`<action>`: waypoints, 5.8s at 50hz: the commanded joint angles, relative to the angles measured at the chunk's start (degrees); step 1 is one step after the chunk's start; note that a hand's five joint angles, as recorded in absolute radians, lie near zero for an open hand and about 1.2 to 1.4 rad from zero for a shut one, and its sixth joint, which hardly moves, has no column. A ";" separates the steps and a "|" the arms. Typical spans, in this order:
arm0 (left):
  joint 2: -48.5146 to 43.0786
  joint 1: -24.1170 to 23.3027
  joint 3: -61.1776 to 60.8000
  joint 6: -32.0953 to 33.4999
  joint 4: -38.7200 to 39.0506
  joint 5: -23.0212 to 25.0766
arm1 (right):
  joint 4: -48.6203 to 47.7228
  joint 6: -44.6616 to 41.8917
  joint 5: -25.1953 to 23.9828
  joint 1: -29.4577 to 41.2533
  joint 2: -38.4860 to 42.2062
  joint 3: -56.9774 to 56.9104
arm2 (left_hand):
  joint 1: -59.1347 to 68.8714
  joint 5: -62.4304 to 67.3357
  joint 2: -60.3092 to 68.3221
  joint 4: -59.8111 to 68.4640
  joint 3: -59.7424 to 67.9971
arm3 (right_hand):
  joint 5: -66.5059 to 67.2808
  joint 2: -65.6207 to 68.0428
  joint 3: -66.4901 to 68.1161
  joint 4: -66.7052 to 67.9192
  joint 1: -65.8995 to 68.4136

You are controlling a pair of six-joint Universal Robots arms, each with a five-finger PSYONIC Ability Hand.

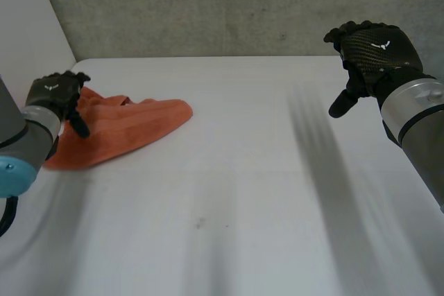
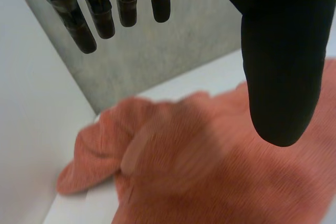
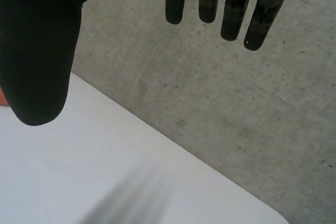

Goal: Fold the laundry

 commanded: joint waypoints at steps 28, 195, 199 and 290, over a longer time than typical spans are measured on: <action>-12.48 -2.03 12.70 2.23 -0.42 1.99 | 0.09 -1.53 -0.05 -0.18 0.44 -0.52 | 69.21 68.63 69.06 69.07 69.00 | -3.65 -2.36 -1.93 -3.07 -0.79; 10.11 -14.78 -2.24 2.84 14.44 -8.91 | -6.24 0.31 -9.54 -7.39 -1.15 -4.57 | 30.54 29.96 30.40 30.40 30.34 | 66.35 67.64 68.07 66.93 69.21; 7.75 -16.09 -8.03 2.58 14.61 -7.69 | -4.13 0.40 -9.81 -7.03 -1.06 -4.56 | 4.50 3.92 4.35 4.36 4.30 | 66.35 67.64 68.07 66.93 69.21; 12.75 -20.75 -12.17 -18.10 8.20 -7.86 | 1.14 -7.15 -0.83 -6.60 11.94 1.14 | 69.21 68.63 69.06 69.07 69.00 | 66.35 67.64 68.07 66.93 69.21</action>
